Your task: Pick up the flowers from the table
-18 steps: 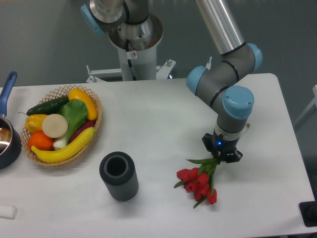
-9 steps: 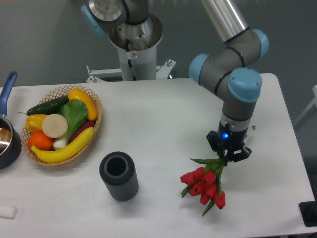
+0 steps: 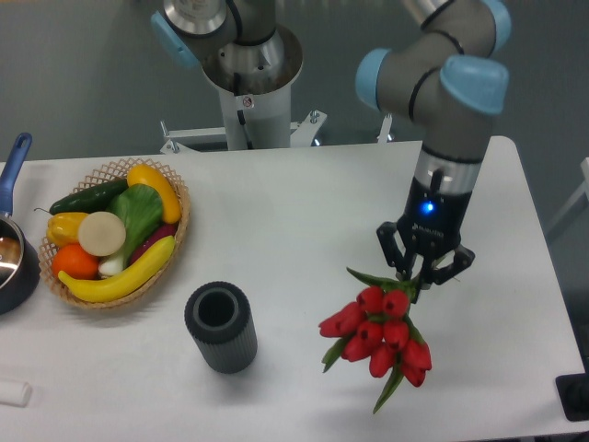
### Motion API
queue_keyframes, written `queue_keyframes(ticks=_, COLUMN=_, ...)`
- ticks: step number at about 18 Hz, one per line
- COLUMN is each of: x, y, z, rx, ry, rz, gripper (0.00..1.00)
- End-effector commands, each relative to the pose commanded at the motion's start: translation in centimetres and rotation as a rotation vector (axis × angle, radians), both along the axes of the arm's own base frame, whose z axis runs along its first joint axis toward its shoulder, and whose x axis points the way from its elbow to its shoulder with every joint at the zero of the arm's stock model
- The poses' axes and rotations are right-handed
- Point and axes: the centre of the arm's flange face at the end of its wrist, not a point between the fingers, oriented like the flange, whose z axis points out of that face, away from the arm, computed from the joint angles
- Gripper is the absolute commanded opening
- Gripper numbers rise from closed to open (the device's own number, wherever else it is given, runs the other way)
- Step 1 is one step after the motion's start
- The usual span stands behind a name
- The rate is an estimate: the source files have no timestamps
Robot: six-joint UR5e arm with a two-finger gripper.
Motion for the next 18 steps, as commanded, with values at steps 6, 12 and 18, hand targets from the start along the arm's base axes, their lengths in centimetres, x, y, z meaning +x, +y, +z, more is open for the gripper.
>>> queue_keyframes(ticks=6, x=0.4, y=-0.8, z=1.6, rx=0.08, ry=-0.059, rz=0.019, gripper=0.22)
queue_keyframes(ticks=12, x=-0.1, y=-1.4, z=2.1, rx=0.13, ry=-0.085, rz=0.016, gripper=0.22)
queue_keyframes(ticks=18, x=-0.2, y=-1.3, z=2.9, rx=0.143, ry=-0.094, rz=0.028, gripper=0.22)
